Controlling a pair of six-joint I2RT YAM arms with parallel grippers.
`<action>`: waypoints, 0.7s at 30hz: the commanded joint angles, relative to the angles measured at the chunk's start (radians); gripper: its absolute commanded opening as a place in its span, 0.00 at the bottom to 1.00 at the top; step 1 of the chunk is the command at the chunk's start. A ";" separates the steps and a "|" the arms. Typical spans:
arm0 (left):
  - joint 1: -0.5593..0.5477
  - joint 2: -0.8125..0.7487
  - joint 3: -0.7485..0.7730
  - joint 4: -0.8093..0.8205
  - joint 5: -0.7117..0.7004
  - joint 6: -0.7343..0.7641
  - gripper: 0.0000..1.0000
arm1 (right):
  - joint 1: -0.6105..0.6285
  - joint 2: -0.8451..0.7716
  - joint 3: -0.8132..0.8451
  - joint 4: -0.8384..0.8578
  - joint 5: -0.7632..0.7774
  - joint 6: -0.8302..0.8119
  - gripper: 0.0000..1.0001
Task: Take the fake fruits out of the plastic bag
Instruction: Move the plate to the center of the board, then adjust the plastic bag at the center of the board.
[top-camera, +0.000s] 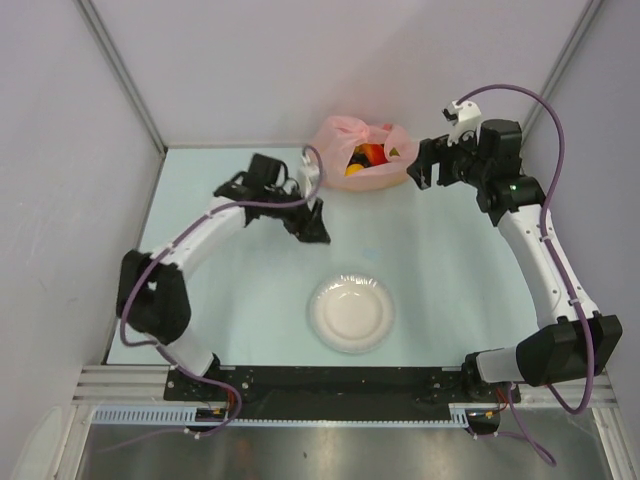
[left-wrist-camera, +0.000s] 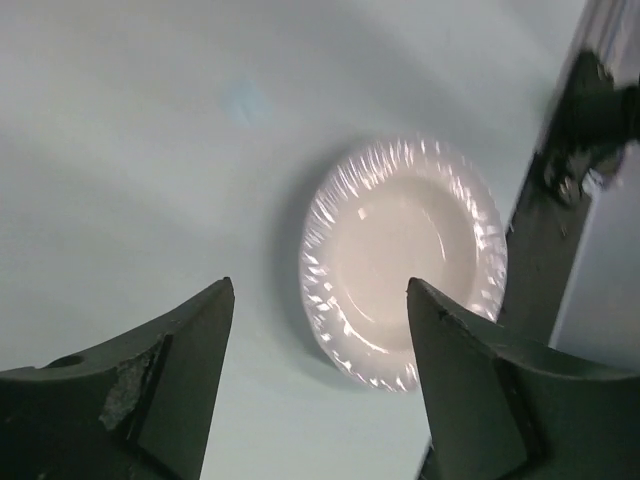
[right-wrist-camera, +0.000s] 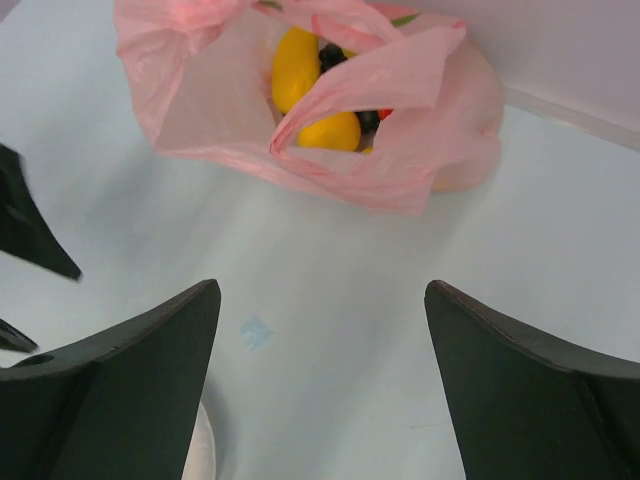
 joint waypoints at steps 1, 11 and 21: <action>0.074 -0.136 0.258 0.083 -0.106 -0.013 0.77 | 0.007 -0.021 0.005 0.142 -0.016 0.019 0.88; 0.013 0.241 0.837 0.140 -0.159 0.006 0.81 | 0.123 0.065 -0.003 0.141 0.067 -0.188 0.93; -0.035 0.425 1.001 0.193 -0.269 0.081 0.79 | 0.169 0.215 0.000 0.342 0.280 -0.191 0.92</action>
